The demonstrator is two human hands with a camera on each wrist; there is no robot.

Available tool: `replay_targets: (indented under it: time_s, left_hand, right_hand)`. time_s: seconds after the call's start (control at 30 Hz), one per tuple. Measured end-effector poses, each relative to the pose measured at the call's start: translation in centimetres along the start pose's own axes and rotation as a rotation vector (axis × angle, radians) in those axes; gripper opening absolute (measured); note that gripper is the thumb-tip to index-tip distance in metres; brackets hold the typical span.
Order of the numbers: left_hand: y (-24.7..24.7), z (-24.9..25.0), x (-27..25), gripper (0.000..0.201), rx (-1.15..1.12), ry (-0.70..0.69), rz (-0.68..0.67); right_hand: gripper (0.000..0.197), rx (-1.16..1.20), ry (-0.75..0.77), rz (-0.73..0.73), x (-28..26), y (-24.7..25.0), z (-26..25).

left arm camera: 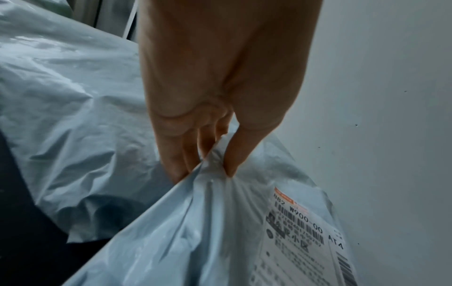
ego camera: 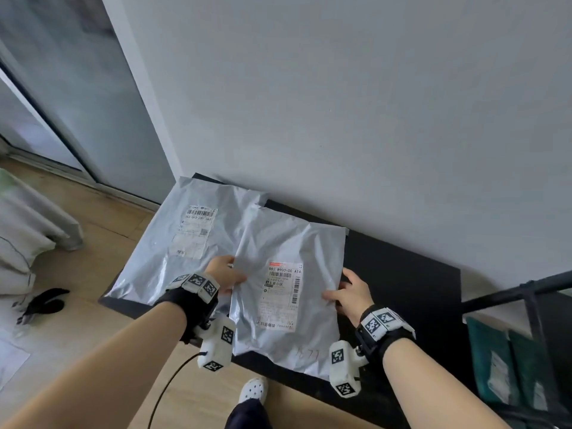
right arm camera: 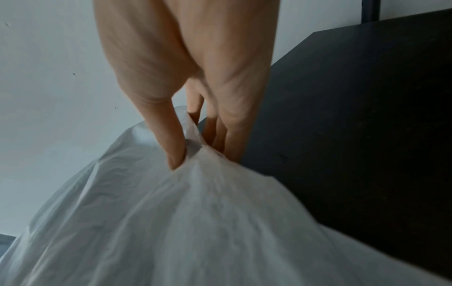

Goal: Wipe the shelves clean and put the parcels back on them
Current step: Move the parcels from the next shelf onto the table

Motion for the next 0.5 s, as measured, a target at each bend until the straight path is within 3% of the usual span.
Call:
replay_targets:
  time_s: [0.2, 0.5]
  left_hand:
    - [0.9, 0.2, 2.4, 0.046, 0.102, 0.006, -0.024]
    - [2.5, 0.7, 3.0, 0.051, 0.286, -0.013, 0.047]
  right_hand:
    - [0.074, -0.010, -0.019, 0.060, 1.2, -2.0, 0.5]
    - [0.078, -0.020, -0.026, 0.081, 0.6, -3.1, 1.0]
Point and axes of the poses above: each hand's wrist, its own x-axis towards the middle knuckle, its own y-axis out of the back of the hand, z = x × y, the point moved 6 cm from there along x, towards the middle knuckle, and after that the axes turned 11 degrees about x, right-handed, at the moved point
